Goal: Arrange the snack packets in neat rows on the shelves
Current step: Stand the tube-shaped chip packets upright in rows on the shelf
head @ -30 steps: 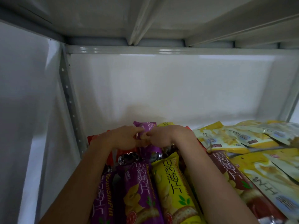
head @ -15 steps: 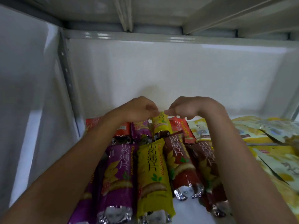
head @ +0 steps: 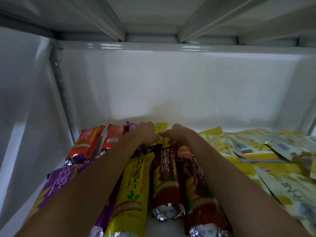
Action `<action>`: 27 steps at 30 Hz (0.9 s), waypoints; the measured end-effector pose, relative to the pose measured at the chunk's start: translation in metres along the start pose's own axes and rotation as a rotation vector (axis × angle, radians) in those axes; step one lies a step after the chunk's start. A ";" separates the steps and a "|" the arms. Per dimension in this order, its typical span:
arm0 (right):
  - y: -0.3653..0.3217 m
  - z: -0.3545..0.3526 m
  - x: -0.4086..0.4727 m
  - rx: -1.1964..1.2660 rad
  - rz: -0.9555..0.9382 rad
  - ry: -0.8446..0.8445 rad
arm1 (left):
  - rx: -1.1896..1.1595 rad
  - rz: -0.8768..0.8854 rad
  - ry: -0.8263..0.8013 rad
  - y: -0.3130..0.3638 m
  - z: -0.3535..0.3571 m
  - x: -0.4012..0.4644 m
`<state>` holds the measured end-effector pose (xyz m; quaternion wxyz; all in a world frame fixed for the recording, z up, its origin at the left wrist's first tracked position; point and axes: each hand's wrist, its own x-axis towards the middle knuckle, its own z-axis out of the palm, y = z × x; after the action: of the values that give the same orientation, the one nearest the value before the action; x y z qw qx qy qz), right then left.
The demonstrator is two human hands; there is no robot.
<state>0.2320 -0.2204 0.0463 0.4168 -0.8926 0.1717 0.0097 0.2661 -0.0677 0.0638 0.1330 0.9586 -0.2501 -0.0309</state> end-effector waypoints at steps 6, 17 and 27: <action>0.012 0.001 0.005 0.154 -0.021 0.033 | -0.255 -0.024 0.016 0.002 0.000 -0.006; -0.002 -0.030 -0.010 0.464 -0.244 -0.019 | -0.950 0.057 0.065 -0.001 -0.039 -0.033; -0.025 -0.061 -0.051 0.447 -0.446 -0.169 | -0.763 0.041 0.152 -0.020 -0.078 -0.065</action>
<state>0.1843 -0.2366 0.1128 0.6069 -0.7908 -0.0654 -0.0459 0.2286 -0.0006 0.1327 0.4986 0.8346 -0.2291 -0.0478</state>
